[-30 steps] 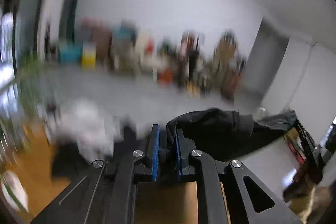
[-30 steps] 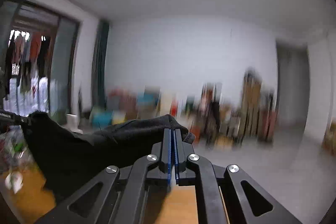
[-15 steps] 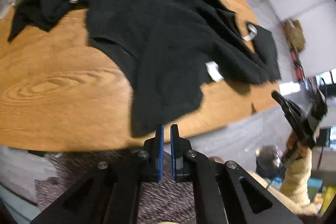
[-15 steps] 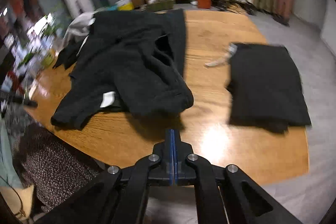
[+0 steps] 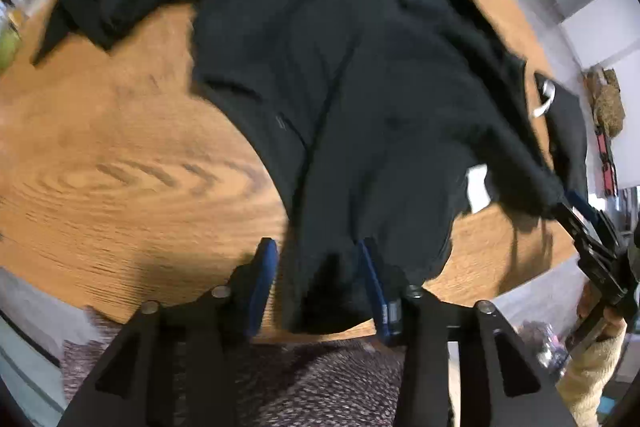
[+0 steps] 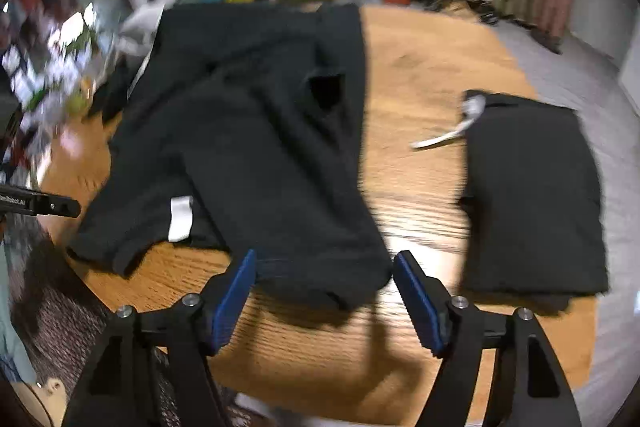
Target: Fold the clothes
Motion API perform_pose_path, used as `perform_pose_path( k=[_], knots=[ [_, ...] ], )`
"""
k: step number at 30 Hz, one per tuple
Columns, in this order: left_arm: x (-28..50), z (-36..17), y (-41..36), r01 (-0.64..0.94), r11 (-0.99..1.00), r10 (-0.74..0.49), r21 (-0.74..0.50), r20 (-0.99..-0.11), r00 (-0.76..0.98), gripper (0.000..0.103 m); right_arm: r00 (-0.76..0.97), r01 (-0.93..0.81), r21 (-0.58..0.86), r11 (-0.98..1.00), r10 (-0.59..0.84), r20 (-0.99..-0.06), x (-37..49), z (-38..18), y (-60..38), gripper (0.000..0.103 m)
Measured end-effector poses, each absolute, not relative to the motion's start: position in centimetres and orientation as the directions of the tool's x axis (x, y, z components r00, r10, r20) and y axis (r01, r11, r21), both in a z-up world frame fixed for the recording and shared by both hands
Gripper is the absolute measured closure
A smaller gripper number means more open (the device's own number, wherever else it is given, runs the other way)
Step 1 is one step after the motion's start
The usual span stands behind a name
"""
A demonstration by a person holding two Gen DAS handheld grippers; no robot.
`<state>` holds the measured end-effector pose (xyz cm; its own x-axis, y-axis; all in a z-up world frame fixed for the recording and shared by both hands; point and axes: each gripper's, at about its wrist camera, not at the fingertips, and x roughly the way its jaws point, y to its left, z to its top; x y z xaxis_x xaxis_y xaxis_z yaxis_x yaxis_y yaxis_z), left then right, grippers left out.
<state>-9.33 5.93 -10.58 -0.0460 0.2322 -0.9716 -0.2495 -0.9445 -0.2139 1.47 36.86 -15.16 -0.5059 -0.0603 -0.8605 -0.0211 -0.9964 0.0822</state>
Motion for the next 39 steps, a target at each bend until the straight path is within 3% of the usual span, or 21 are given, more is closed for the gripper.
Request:
perform_pose_path(
  k=[2, 3, 5, 6, 7, 8, 9, 11, 14, 16, 18, 23, 25, 27, 31, 32, 34, 35, 36, 39],
  knots=[
    [-9.0, -11.4, 6.7, -0.279, -0.938, 0.225, -0.208, -0.974, -0.030, 0.058, -0.484, -0.004, 0.063, -0.998, -0.053, -0.873, 0.4, -16.2, 36.0, 0.030],
    [-8.8, -11.6, 7.2, -0.301, -0.935, 0.206, -0.185, -0.978, -0.041, 0.058, -0.495, -0.017, 0.063, -0.998, -0.046, -0.868, 0.0, -16.5, 35.9, 0.049],
    [-8.3, -11.7, 8.2, -0.341, -0.930, 0.172, -0.138, -0.983, -0.071, 0.058, -0.512, -0.035, 0.121, -0.992, -0.086, -0.855, -0.5, -16.7, 36.2, 0.079],
    [-8.1, -11.7, 8.4, -0.351, -0.928, 0.166, -0.127, -0.983, -0.084, 0.060, -0.527, -0.046, 0.164, -0.985, -0.115, -0.842, -0.6, -16.4, 36.5, 0.087],
    [-7.9, -11.6, 8.5, -0.355, -0.925, 0.176, -0.135, -0.981, -0.087, 0.066, -0.544, -0.054, 0.205, -0.977, -0.143, -0.827, -0.7, -16.1, 36.8, 0.088],
    [-7.7, -11.5, 8.5, -0.357, -0.918, 0.209, -0.172, -0.975, -0.069, 0.089, -0.570, -0.052, 0.236, -0.970, -0.165, -0.805, -0.3, -15.2, 37.0, 0.090],
    [-7.5, -11.4, 8.3, -0.359, -0.908, 0.248, -0.216, -0.968, -0.045, 0.099, -0.595, -0.049, 0.267, -0.962, -0.186, -0.781, 0.1, -14.3, 37.2, 0.091],
    [-6.7, -11.0, 7.9, -0.367, -0.882, 0.315, -0.297, -0.949, 0.011, 0.099, -0.637, -0.037, 0.330, -0.943, -0.232, -0.735, 1.4, -12.1, 37.9, 0.091],
    [-4.6, -10.2, 7.3, -0.433, -0.858, 0.284, -0.277, -0.957, 0.050, 0.099, -0.623, -0.071, 0.351, -0.934, -0.233, -0.747, 4.7, -10.1, 39.7, 0.091],
    [-3.8, -10.1, 6.8, -0.458, -0.855, 0.241, -0.244, -0.968, 0.067, 0.099, -0.544, -0.115, 0.231, -0.966, -0.133, -0.828, 6.4, -10.8, 40.0, 0.085],
    [-4.1, -9.7, 6.2, -0.472, -0.855, 0.206, -0.215, -0.976, 0.071, 0.099, -0.538, -0.184, 0.172, -0.968, -0.047, -0.842, 6.3, -10.8, 41.3, 0.050],
    [-9.6, -6.9, 4.3, -0.353, -0.926, 0.180, -0.132, -0.978, -0.109, 0.097, -0.498, -0.346, 0.025, -0.938, 0.161, -0.852, 6.0, -10.8, 44.5, 0.048],
    [-13.2, -6.8, 4.5, -0.286, -0.956, 0.128, -0.073, -0.975, -0.181, 0.093, -0.544, -0.292, 0.014, -0.956, 0.154, -0.825, 2.3, -9.7, 43.8, 0.045],
    [-16.8, -7.8, 5.1, -0.206, -0.978, 0.072, -0.027, -0.974, -0.216, 0.088, -0.570, -0.214, -0.011, -0.977, 0.134, -0.811, -2.5, -9.8, 42.0, 0.032],
    [-22.4, -9.9, 4.7, -0.118, -0.993, 0.040, -0.018, -0.983, -0.182, 0.087, -0.546, -0.113, -0.072, -0.991, 0.122, -0.829, -11.6, -11.9, 39.0, 0.031],
    [-23.2, -10.4, 4.8, -0.107, -0.994, 0.021, -0.001, -0.984, -0.180, 0.087, -0.527, -0.103, -0.090, -0.991, 0.131, -0.840, -13.6, -12.7, 38.4, 0.035],
    [-24.0, -10.5, 5.1, -0.110, -0.993, -0.017, 0.042, -0.977, -0.214, 0.086, -0.489, -0.081, -0.125, -0.989, 0.148, -0.860, -17.5, -14.2, 37.2, 0.056],
    [-24.4, -10.5, 5.2, -0.112, -0.992, -0.036, 0.064, -0.972, -0.234, 0.086, -0.468, -0.072, -0.139, -0.988, 0.156, -0.870, -19.4, -14.9, 36.7, 0.083],
    [-24.4, -10.5, 5.3, -0.125, -0.989, -0.049, 0.082, -0.969, -0.242, 0.086, -0.443, -0.085, -0.126, -0.988, 0.151, -0.884, -20.4, -15.5, 37.0, 0.098],
    [-24.6, -10.4, 5.2, -0.159, -0.980, -0.082, 0.121, -0.969, -0.233, 0.092, -0.454, -0.132, -0.069, -0.989, 0.122, -0.883, -20.1, -15.2, 39.7, 0.099]
  ],
)
